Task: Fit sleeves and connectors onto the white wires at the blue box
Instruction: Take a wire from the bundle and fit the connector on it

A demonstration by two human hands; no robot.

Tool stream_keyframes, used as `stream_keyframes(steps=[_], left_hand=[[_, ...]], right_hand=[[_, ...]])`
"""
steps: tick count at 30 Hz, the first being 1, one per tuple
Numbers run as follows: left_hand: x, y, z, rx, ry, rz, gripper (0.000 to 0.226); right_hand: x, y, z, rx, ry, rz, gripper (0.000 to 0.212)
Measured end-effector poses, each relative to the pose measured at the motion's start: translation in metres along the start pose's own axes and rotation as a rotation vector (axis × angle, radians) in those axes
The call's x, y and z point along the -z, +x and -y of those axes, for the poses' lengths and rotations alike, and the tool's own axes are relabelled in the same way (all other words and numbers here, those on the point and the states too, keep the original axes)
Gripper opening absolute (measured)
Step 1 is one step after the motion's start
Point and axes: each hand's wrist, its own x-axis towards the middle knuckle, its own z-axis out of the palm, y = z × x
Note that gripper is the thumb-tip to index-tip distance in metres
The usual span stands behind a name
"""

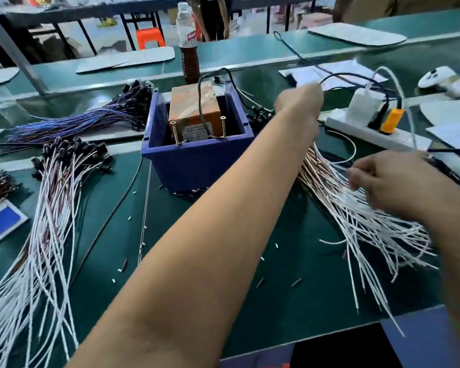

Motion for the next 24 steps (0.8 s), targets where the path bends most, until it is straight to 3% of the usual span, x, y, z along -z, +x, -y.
stream_keyframes(steps=[3, 8, 10, 13, 16, 19, 21, 24], left_hand=[[0.001, 0.02, 0.032, -0.104, 0.124, -0.076, 0.005], [0.006, 0.043, 0.052, -0.371, 0.574, -0.231, 0.013], [0.008, 0.044, 0.048, -0.387, 0.712, -0.26, 0.009], [0.01, 0.05, 0.048, -0.344, 0.808, -0.297, 0.027], [0.01, 0.053, 0.055, -0.328, 0.632, -0.319, 0.019], [0.013, 0.054, 0.066, -0.322, 0.551, -0.352, 0.05], [0.014, 0.057, 0.072, -0.314, 0.553, -0.343, 0.037], [0.016, 0.062, 0.076, -0.308, 0.572, -0.329, 0.022]], right_hand=[[-0.013, -0.003, 0.001, -0.006, 0.006, 0.025, 0.036], [0.0, -0.013, -0.026, -0.034, -0.075, 0.079, 0.033], [0.011, -0.023, -0.041, -0.03, -0.057, 0.121, 0.035], [0.022, -0.03, -0.045, -0.034, -0.04, 0.1, 0.03], [0.024, -0.03, -0.035, -0.075, -0.085, 0.077, 0.04], [0.025, -0.034, -0.017, -0.061, -0.124, -0.015, 0.051], [0.025, -0.036, 0.0, -0.029, -0.092, -0.061, 0.062], [0.012, -0.023, 0.025, 0.038, -0.074, -0.077, 0.051]])
